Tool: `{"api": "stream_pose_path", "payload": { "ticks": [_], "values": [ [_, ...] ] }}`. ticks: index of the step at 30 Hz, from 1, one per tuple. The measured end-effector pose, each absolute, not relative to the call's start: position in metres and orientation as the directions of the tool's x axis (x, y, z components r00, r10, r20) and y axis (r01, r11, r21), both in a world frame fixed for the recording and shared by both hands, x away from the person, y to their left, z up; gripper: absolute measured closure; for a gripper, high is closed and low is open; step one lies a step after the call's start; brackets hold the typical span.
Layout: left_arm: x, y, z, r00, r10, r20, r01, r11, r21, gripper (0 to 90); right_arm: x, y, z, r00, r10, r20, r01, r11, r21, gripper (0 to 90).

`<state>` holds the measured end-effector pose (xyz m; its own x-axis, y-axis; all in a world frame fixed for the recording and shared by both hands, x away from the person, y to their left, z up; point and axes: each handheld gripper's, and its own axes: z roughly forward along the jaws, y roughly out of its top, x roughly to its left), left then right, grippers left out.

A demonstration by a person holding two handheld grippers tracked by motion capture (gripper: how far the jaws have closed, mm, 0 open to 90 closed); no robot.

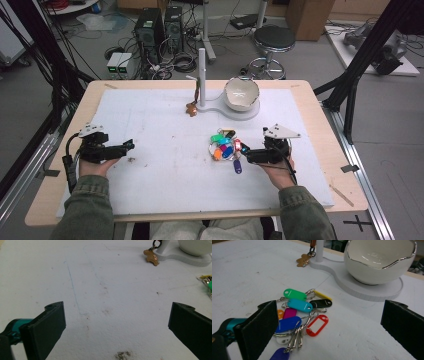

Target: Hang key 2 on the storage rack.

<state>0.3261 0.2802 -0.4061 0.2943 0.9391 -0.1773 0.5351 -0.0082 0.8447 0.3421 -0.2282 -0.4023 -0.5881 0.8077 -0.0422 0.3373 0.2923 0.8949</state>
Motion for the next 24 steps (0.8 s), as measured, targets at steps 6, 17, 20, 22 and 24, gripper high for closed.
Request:
{"api": "stream_pose_path", "payload": {
  "ticks": [6,17,20,22,24],
  "values": [
    [0.326,0.282,-0.409,0.288,0.941,-0.178,0.547,-0.009,0.837,1.7,0.345,-0.219,-0.405,-0.62,0.784,-0.027,0.357,0.312,0.88,0.5],
    [0.326,0.282,-0.41,0.295,0.94,-0.172,0.555,-0.022,0.832,1.6,0.35,-0.196,-0.415,-0.691,0.722,-0.032,0.374,0.396,0.839,0.5],
    [0.326,0.282,-0.41,0.298,0.938,-0.175,0.554,-0.021,0.832,1.6,0.351,-0.188,-0.418,-0.709,0.705,-0.032,0.377,0.417,0.827,0.5],
    [0.326,0.282,-0.411,0.298,0.938,-0.177,0.554,-0.02,0.832,1.7,0.351,-0.184,-0.42,-0.72,0.694,-0.033,0.377,0.431,0.82,0.5],
    [0.326,0.282,-0.411,0.299,0.938,-0.177,0.556,-0.02,0.831,1.6,0.351,-0.179,-0.421,-0.731,0.681,-0.033,0.378,0.445,0.812,0.5]
  ]
}}
